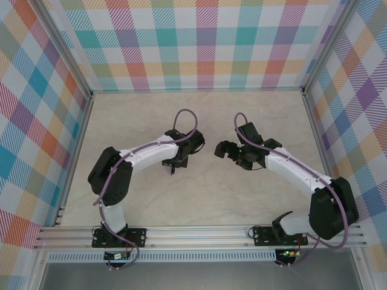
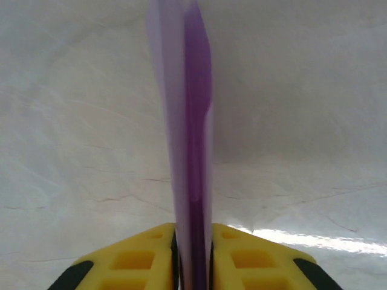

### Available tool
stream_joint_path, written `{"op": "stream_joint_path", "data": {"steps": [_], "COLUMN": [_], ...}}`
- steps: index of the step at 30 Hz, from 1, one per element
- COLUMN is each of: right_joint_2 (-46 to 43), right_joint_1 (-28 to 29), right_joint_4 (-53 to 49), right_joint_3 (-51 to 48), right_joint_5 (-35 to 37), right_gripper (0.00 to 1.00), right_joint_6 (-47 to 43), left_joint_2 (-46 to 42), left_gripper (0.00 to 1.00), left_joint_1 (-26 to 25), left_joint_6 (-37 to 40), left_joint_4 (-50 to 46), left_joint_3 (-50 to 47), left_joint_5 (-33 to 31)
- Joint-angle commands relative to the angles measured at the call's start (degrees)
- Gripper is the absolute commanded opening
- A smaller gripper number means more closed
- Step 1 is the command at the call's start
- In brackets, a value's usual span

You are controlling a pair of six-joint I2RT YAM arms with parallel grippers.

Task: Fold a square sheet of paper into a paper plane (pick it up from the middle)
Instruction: Turn over the paper at the center of the table, then fold the wing for the fifth time at the center of the table.

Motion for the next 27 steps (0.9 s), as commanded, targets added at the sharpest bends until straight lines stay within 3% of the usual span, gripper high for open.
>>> {"op": "stream_joint_path", "data": {"steps": [1, 7, 10, 14, 20, 27], "right_joint_2": [-2.49, -2.91, -1.13, 4.78, 17.7, 31.37], "right_joint_1": [-0.34, -0.13, 1.66, 7.18, 16.48, 21.61], "right_joint_4": [-0.83, 2.94, 5.24, 7.44, 9.23, 9.14], "right_joint_3": [-1.8, -3.99, -3.24, 0.73, 10.98, 21.73], "right_joint_5": [2.96, -0.98, -2.9, -3.78, -4.27, -6.42], "right_gripper": [1.0, 0.95, 0.88, 0.76, 0.58, 0.53], "right_joint_6": [2.17, 1.13, 0.75, 1.37, 2.69, 3.61], "left_joint_2": [1.0, -4.03, -8.5, -15.35, -23.81, -30.16], "left_gripper": [0.34, 0.69, 0.79, 0.91, 0.98, 1.0], "left_joint_1": [-0.44, 4.05, 7.97, 13.93, 22.32, 28.45], "left_joint_6": [-0.08, 0.49, -0.73, -2.36, -3.47, -4.14], "left_joint_4": [5.37, 15.29, 18.02, 19.6, 20.57, 23.3], "left_joint_3": [1.24, -0.47, -3.14, -8.81, -18.16, -25.84], "left_joint_5": [11.72, 29.63, 32.72, 31.11, 29.6, 32.87]}}
